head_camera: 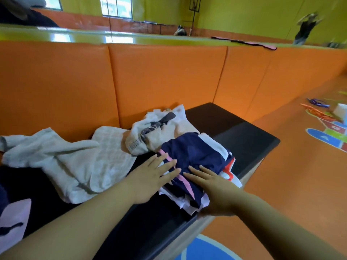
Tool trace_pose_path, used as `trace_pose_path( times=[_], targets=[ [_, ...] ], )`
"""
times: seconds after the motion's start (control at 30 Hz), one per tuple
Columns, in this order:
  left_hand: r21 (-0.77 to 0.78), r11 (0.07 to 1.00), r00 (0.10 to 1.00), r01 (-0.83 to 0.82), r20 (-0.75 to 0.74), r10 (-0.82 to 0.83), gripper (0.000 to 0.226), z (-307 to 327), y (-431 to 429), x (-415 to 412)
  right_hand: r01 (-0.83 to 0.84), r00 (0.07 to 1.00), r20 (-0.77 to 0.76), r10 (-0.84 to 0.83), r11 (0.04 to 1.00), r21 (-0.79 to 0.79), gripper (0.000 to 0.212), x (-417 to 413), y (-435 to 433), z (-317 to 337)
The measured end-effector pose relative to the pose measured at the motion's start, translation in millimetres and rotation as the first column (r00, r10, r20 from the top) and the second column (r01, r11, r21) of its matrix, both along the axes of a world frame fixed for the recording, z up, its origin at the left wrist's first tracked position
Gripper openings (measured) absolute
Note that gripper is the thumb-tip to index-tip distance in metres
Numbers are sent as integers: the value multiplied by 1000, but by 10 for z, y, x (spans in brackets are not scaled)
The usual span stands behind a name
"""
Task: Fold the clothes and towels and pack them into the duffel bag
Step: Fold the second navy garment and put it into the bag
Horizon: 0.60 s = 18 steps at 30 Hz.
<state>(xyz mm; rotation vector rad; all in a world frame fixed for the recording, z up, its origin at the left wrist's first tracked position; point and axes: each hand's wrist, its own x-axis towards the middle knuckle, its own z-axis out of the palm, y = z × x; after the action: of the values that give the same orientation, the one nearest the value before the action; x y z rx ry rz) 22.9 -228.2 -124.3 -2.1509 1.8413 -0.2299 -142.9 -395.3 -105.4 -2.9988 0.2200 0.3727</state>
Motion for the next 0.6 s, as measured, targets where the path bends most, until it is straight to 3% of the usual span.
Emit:
trace_pose_path(
  times=[0.2,0.3,0.37,0.5,0.6],
  targets=[
    [-78,988,991,131,-30,-133,91,-60,-145,174,22,1000,0,-22,994,104,109,11,-53,-8],
    [-237,933,959,271,-15,-283,57,-51,-182,219,23,1000,-9,-23,993,118,109,22,-30,13],
    [-265,911,947,316,21,-322,38,30,-180,195,16,1000,-6,-16,992,127,110,8,-23,1],
    [-196,935,954,296,13,-300,54,46,-80,141,9,999,-40,-1,979,201,112,-28,41,37],
    [-173,957,966,231,-79,-248,58,50,168,36,-19,995,-84,47,953,303,111,-75,190,117]
  ],
)
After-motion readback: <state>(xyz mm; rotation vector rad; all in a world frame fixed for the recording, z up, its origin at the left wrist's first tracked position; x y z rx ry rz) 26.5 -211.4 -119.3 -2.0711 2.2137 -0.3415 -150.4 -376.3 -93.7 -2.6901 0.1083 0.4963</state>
